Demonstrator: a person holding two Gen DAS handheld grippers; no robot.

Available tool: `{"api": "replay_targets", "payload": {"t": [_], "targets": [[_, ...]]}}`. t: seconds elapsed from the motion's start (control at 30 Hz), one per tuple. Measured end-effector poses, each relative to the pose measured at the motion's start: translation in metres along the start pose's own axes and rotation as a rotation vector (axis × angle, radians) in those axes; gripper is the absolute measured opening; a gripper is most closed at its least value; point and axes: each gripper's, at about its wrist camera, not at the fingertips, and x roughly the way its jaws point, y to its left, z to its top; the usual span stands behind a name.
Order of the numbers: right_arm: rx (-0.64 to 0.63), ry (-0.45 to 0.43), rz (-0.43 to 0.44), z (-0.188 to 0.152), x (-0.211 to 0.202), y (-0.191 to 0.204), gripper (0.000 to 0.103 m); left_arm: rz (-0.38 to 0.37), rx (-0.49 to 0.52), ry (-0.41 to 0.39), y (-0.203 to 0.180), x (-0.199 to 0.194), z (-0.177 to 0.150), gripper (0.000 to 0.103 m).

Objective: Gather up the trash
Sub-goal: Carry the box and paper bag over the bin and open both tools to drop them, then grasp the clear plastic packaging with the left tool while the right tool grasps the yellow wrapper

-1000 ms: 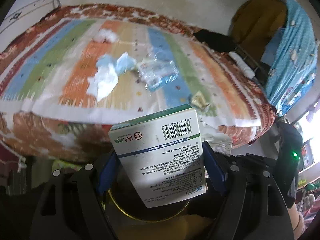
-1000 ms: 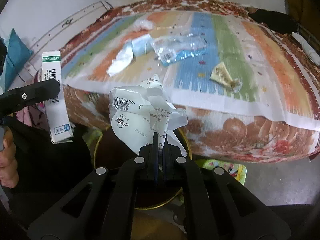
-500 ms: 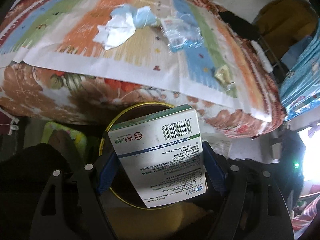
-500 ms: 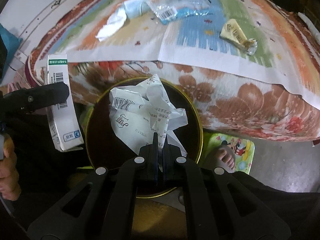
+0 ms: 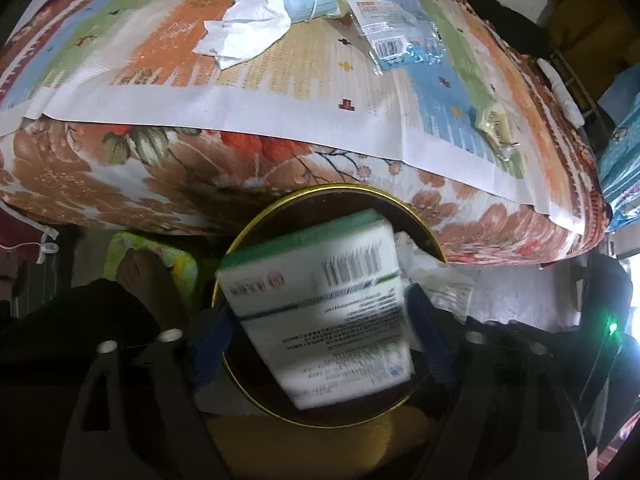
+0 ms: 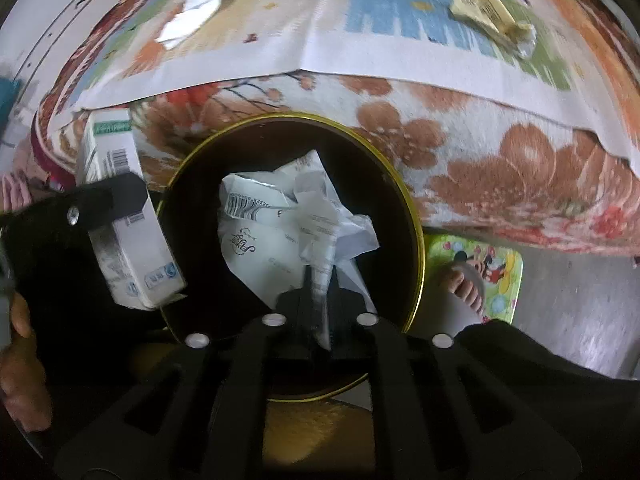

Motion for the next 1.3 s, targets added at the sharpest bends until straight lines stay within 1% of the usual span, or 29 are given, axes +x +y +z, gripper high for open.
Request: {"api": "replay_targets", "payload": {"t": [0.03, 0.07, 0.13, 0.2, 0.37, 0.47, 0.63, 0.73, 0.8, 0.87, 0.93, 1.0, 1.1, 1.3], "targets": [[0.013, 0.0, 0.003, 0.001, 0.0, -0.002, 0.033, 0.016, -0.013, -0.013, 0.002, 0.0, 0.001, 0.097], [0.024, 0.0, 0.007, 0.002, 0.0, -0.004, 0.039, 0.021, -0.023, -0.014, 0.004, 0.0, 0.002, 0.097], [0.034, -0.001, 0.014, 0.003, -0.001, -0.006, 0.039, 0.019, -0.051, -0.022, 0.009, -0.002, 0.004, 0.097], [0.048, -0.009, 0.024, 0.004, -0.002, -0.007, 0.04, 0.024, -0.056, -0.038, 0.009, -0.007, 0.006, 0.097], [0.069, -0.035, 0.036, 0.008, -0.009, -0.01, 0.048, 0.047, -0.058, -0.089, 0.01, -0.021, 0.013, 0.097], [0.081, -0.058, 0.05, 0.011, -0.015, -0.012, 0.05, 0.059, -0.07, -0.121, 0.014, -0.03, 0.019, 0.097], [0.072, -0.111, 0.033, 0.017, -0.028, -0.011, 0.055, 0.077, -0.045, -0.181, 0.012, -0.047, 0.03, 0.097], [0.062, -0.152, 0.018, 0.025, -0.041, -0.012, 0.058, 0.053, -0.052, -0.195, 0.013, -0.056, 0.038, 0.097], [0.05, -0.174, 0.002, 0.029, -0.048, -0.013, 0.06, 0.055, -0.048, -0.203, 0.013, -0.06, 0.043, 0.097], [0.049, -0.192, -0.004, 0.035, -0.055, -0.017, 0.065, 0.091, -0.015, -0.228, 0.007, -0.067, 0.047, 0.097], [0.058, -0.204, -0.007, 0.039, -0.06, -0.021, 0.066, 0.111, 0.026, -0.259, -0.001, -0.074, 0.053, 0.097], [0.063, -0.216, -0.014, 0.045, -0.065, -0.025, 0.068, 0.104, 0.037, -0.265, -0.003, -0.078, 0.059, 0.097], [0.054, -0.234, -0.038, 0.056, -0.072, -0.028, 0.071, 0.073, 0.04, -0.254, -0.006, -0.078, 0.073, 0.097], [0.037, -0.26, -0.082, 0.081, -0.082, -0.034, 0.077, 0.048, 0.08, -0.267, -0.017, -0.076, 0.107, 0.097]]}}
